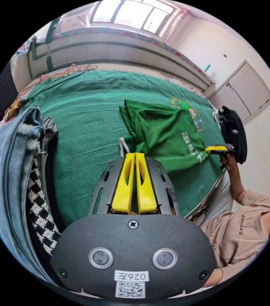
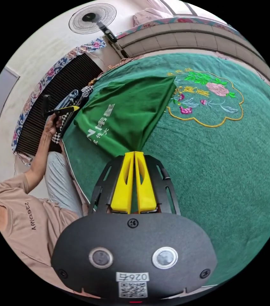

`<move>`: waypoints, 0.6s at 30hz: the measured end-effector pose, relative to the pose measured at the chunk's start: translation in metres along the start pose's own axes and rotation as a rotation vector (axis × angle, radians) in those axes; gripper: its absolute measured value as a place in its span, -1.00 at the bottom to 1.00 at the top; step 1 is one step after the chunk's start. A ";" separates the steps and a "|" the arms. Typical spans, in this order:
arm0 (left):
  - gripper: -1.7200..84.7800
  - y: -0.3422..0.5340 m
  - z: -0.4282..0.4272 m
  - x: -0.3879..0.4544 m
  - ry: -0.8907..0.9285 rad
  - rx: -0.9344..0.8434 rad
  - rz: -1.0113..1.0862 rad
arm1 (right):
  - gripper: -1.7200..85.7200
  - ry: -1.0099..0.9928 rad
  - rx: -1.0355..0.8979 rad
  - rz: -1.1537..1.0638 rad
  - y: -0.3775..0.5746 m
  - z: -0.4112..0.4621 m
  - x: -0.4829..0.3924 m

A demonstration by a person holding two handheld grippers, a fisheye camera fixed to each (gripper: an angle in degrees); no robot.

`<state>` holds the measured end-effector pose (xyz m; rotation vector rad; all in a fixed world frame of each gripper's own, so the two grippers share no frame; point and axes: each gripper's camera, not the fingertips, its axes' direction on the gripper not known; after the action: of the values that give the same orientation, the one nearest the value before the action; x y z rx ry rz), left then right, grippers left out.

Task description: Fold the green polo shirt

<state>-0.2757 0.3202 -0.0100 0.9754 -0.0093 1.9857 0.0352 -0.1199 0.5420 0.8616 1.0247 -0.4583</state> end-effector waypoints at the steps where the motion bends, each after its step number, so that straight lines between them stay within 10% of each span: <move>1: -0.98 0.001 -0.006 0.003 0.029 0.058 0.013 | -0.98 0.006 0.027 -0.001 0.011 -0.009 0.008; 9: -0.98 -0.030 0.069 0.018 -0.077 -0.243 0.077 | -0.98 0.173 0.100 -0.122 0.070 -0.043 0.032; 18: -0.98 -0.006 -0.007 0.040 -0.039 0.023 0.115 | -0.98 0.121 0.120 -0.374 0.026 -0.102 0.024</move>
<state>-0.2875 0.3547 0.0086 1.0490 -0.0662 2.0750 0.0082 -0.0212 0.5064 0.8121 1.2872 -0.7980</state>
